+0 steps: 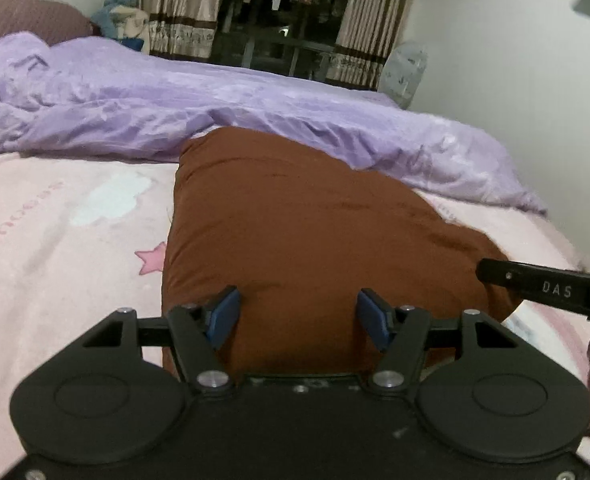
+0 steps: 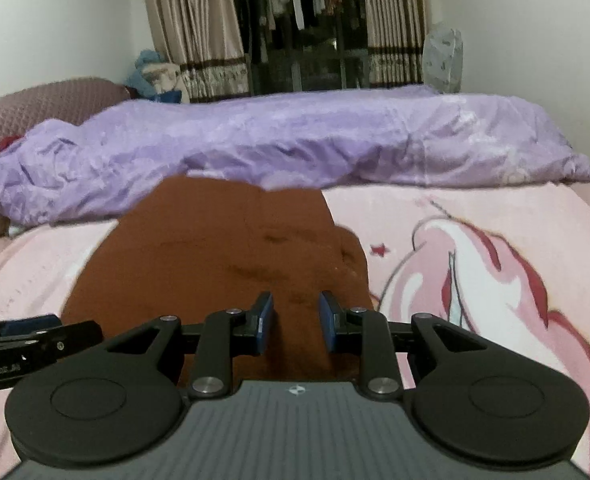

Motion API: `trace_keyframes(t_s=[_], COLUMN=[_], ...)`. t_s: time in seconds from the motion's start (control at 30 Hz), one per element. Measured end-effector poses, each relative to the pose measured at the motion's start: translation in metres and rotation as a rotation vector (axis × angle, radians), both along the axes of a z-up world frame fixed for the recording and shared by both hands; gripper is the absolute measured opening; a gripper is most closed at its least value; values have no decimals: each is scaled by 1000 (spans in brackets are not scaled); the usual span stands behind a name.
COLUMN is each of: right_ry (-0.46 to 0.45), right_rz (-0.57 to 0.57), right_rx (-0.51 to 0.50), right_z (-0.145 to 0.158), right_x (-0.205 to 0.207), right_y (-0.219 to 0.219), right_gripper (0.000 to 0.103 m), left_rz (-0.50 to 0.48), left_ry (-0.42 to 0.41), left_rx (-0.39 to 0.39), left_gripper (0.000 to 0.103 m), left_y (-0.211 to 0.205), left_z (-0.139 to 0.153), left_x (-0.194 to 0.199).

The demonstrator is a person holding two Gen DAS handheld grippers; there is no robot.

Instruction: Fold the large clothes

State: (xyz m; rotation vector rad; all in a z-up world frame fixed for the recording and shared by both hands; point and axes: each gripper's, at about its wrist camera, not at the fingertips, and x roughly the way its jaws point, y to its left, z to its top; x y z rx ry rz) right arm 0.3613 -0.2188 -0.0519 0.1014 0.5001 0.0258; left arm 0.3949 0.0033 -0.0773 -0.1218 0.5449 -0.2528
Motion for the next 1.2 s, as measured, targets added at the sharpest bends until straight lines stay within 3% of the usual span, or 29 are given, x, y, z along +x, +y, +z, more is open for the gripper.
trace_keyframes(t_s=[0.17, 0.3, 0.53, 0.67, 0.8, 1.2], right_ry=[60, 51, 51, -24, -64, 24], right_rz=[-10, -10, -7, 2, 12, 0], right_rx=[0, 4, 11, 10, -12, -14], right_z=[-27, -36, -23, 3, 24, -5], right_x=[15, 14, 8, 2, 12, 49], right_y=[-1, 0, -1, 1, 9, 8], right_gripper=[28, 27, 28, 35, 36, 36], left_rz=[-7, -5, 2, 40, 52, 52], left_ry=[9, 12, 24, -19, -35, 27], left_rx=[30, 35, 1, -46, -66, -20], left_gripper=[68, 72, 69, 70, 69, 69], left_y=[-7, -7, -2, 7, 8, -6], left_z=[-18, -22, -6, 19, 34, 6], left_x=[7, 11, 9, 15, 34, 63])
